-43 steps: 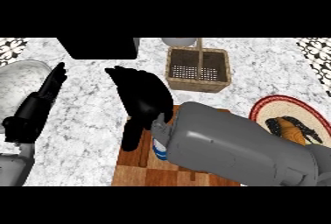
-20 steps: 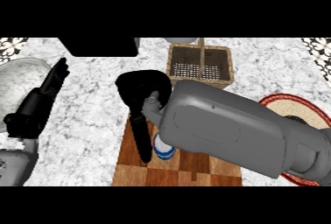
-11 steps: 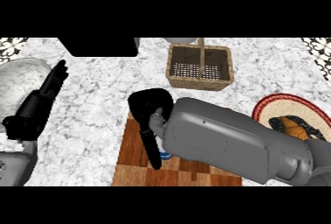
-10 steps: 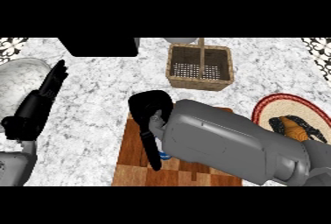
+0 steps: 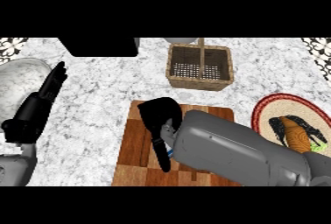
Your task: Pick the can from the cutting board and place it in the basket
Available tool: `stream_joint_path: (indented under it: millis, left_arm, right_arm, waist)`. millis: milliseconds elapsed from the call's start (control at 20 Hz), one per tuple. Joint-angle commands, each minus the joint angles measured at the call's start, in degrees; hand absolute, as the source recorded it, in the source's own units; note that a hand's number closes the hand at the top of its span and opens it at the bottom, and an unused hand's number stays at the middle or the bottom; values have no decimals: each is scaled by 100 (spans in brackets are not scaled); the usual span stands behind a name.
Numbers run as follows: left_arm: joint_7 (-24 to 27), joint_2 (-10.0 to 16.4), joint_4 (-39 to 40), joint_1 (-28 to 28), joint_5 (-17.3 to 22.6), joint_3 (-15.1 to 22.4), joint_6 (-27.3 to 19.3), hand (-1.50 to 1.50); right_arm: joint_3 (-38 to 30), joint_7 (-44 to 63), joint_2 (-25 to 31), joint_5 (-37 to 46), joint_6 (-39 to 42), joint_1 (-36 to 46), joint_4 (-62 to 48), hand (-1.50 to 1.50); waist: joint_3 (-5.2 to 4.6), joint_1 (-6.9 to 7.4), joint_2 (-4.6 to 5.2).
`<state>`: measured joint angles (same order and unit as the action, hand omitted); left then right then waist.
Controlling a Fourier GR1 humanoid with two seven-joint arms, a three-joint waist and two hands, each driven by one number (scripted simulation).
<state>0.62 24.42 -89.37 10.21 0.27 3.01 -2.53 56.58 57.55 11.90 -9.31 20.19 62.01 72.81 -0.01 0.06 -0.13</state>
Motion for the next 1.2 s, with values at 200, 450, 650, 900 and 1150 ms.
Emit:
stream_joint_path:
  millis: [200, 450, 650, 900, 1150]
  left_arm:
    - [109, -112, 146, 114, -115, -179, 130, 0]
    - [-26, -63, -54, 63, -86, -281, 332, 0]
    - [552, -359, 817, 225, -202, -313, 266, 0]
    - [139, -214, 516, 424, -230, -493, 422, 0]
    - [-14, -297, 144, 170, -376, -421, 403, 0]
  right_arm:
    - [-263, 293, -297, 904, 144, -489, 9, -150]
    - [-383, 419, -708, 1307, 52, -880, -6, -150]
    - [-258, 234, -408, 1585, 80, -1472, 406, -150]
    - [-603, 60, -485, 1880, 537, -1597, 183, -150]
    - [-637, 386, -700, 2210, 571, -1911, 258, -150]
  waist:
    - [0, 8, 9]
    - [0, 25, 4]
    - [-3, -62, 16]
    - [-1, -18, 11]
    - [0, 9, 1]
